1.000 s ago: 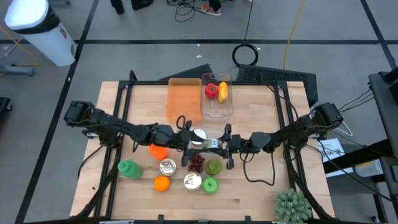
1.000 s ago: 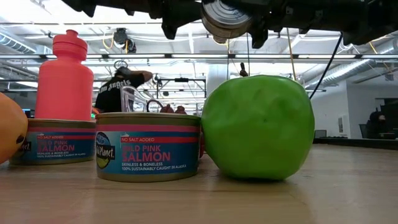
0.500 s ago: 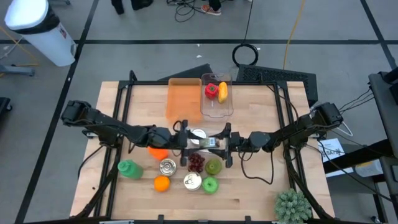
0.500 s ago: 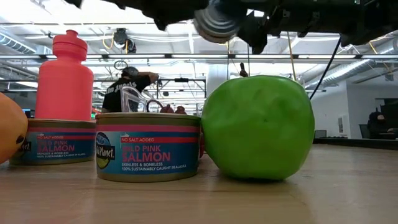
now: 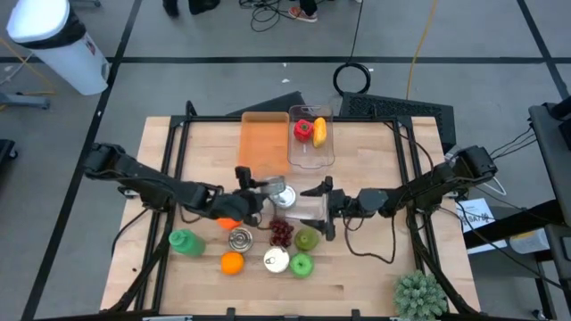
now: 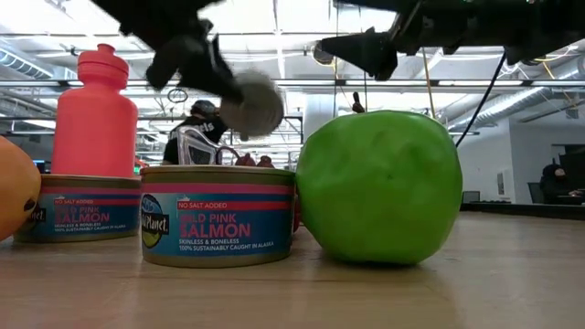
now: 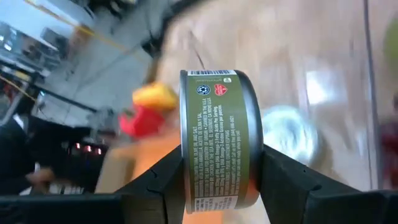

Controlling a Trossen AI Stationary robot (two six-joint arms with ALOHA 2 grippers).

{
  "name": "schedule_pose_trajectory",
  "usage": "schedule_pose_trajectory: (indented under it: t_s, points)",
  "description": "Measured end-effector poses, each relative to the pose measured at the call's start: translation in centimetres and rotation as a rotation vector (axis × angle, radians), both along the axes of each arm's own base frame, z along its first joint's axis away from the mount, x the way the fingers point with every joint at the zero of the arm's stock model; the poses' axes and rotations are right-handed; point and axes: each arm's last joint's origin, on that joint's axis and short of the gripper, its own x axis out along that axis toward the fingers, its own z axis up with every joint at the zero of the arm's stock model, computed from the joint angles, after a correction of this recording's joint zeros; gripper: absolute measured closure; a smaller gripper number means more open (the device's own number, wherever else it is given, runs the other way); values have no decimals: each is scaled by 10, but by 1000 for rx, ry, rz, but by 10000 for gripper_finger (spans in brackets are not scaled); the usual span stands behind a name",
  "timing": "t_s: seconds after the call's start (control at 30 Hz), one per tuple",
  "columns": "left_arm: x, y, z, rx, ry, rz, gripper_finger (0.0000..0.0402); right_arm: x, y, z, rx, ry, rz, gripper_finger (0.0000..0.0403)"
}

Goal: Pick & Place Food Item
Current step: Put the green tuna can into the bottom transparent bin

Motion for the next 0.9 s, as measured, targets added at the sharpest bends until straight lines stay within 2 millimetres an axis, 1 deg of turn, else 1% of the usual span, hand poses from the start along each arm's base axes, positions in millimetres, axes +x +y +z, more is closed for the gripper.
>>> schedule_pose_trajectory:
  t_s: [0.13,0.37,0.53,0.67,0.83,0.87,0.9]
  points:
    - [11,7,-19,-14,57,12,234,0,-1,-1,-1,11,2,22]
    - [31,7,-45,-15,90,-41,234,1,-2,-2,-3,18,-4,23]
    - [40,11,-64,-39,128,-60,234,1,-2,-2,-3,18,-9,23]
    - [43,13,-69,-36,130,-50,234,1,-3,-2,-3,18,-10,23]
    - [43,13,-68,-49,121,-48,234,1,-3,-2,-4,18,-11,23]
    - [43,13,-67,-58,113,-42,228,1,-3,-2,-4,19,-11,23]
    - [43,13,-67,-69,103,-36,209,1,-3,-2,-4,20,-11,23]
